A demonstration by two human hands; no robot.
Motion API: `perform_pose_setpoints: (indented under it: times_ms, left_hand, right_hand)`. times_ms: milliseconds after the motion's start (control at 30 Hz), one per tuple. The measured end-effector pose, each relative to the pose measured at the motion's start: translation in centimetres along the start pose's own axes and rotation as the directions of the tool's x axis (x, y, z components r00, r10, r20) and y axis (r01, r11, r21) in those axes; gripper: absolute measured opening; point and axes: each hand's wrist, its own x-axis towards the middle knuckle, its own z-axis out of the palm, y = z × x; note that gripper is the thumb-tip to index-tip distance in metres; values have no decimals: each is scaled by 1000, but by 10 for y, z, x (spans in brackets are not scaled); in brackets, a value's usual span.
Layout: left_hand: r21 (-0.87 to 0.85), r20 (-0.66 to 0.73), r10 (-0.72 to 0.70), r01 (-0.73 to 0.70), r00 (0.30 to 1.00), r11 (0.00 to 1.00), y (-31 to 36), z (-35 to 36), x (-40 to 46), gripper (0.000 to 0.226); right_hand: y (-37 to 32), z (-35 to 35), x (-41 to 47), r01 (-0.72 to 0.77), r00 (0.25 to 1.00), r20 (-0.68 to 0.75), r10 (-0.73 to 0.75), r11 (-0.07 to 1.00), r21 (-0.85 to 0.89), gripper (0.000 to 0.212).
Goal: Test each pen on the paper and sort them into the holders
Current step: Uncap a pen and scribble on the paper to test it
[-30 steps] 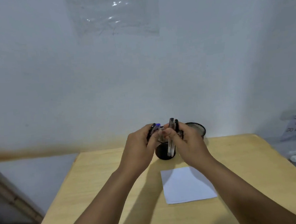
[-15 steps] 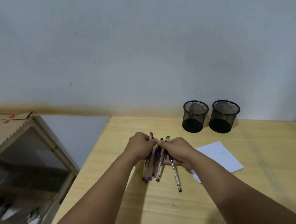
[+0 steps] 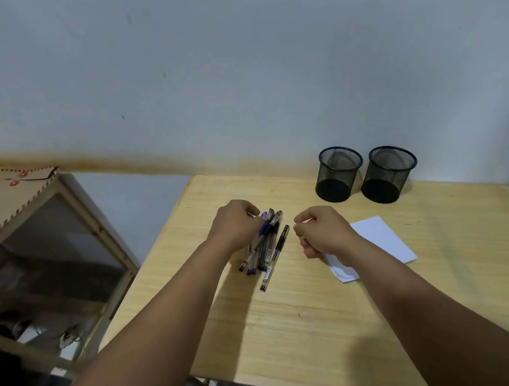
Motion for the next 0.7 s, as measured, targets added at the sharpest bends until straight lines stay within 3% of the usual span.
perform_pose_setpoints:
  times_ms: [100, 300, 533, 700]
  left_hand:
    - [19, 2, -12, 12, 1000, 1000, -3, 2, -4, 19]
    - [144, 42, 9, -15, 999, 989, -5, 9, -10, 14]
    - [230, 43, 1, -10, 999, 973, -4, 12, -17, 10]
    - [127, 4, 43, -44, 999, 991, -2, 8, -20, 6]
  right_hand:
    - [3, 5, -3, 175, 984, 15, -179, 940, -292, 17]
    - [-2, 30, 1, 389, 904, 86, -419, 723, -571, 29]
    - [-6, 41, 9, 438, 867, 149, -475, 584, -683, 25]
    - [-6, 30, 8, 494, 811, 166, -561, 505, -708, 21]
